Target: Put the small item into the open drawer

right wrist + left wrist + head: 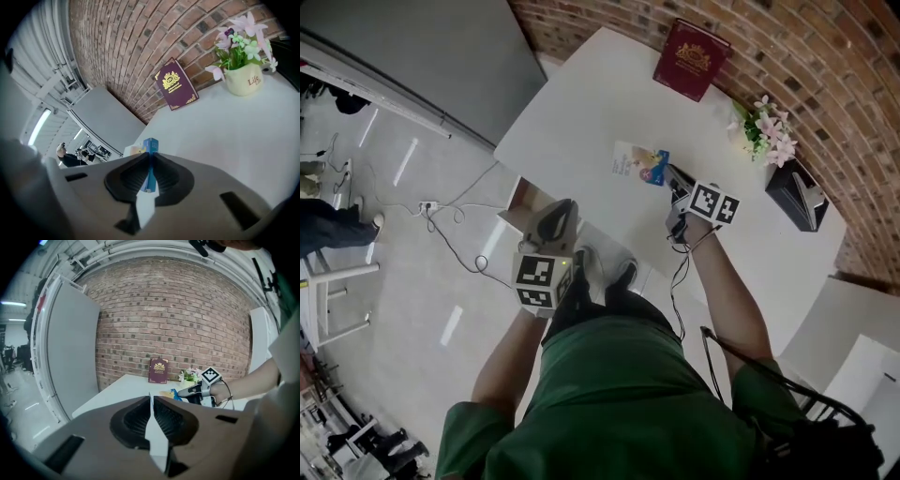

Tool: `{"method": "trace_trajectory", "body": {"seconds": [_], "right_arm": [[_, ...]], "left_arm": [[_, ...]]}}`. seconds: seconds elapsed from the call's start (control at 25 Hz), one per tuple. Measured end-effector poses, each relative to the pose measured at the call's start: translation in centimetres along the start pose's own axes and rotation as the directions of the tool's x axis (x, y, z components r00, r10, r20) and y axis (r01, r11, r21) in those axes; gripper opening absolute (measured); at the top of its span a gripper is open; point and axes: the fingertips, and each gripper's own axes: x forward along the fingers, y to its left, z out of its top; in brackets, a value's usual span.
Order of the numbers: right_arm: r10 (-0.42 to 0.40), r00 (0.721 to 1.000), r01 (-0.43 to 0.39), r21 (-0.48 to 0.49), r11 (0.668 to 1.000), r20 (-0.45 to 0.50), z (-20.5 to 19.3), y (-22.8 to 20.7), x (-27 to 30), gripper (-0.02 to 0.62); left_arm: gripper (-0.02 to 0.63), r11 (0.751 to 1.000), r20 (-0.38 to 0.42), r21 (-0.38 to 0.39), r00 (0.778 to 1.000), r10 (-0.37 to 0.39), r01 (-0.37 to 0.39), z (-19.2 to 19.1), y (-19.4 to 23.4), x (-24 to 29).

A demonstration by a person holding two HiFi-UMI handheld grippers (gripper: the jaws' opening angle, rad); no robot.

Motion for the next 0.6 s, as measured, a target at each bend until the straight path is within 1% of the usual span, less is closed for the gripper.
{"method": "trace_trajectory", "body": {"seconds": [0.12,0.24,0.4,0.48,0.6], "right_arm": [[0.049,0.998,-0.05,-0.021,0.999,-0.048,-1.2,2.1,1.8,0.031],[0.076,0.992,-0.082,-0.056,0.995,-0.1,-2.6,4.0,3.5,0.031],[0.103,0.98,-0.121,-0.1,0.988,-0.17,-4.7,6.7,5.6,0.031],[0.108,0.975,-0.132,-0.11,0.985,-0.196,-6.0,8.0,6.5,0.031],[0.11,0.969,-0.14,-0.122,0.983,-0.222,-7.7,9.9,7.9,0.031]], "left_arm": [[0.014,0.998,0.004,-0.022,0.998,0.057,-0.057,-0.6,1.2,-1.5],[0.014,0.993,0.005,-0.046,0.994,0.112,-0.112,-1.4,2.6,-3.2],[0.014,0.977,0.015,-0.089,0.981,0.194,-0.192,-2.3,5.3,-5.8],[0.014,0.969,0.013,-0.112,0.975,0.222,-0.219,-3.0,6.8,-7.0],[0.014,0.962,0.009,-0.132,0.97,0.243,-0.239,-4.1,9.0,-8.5]]}}
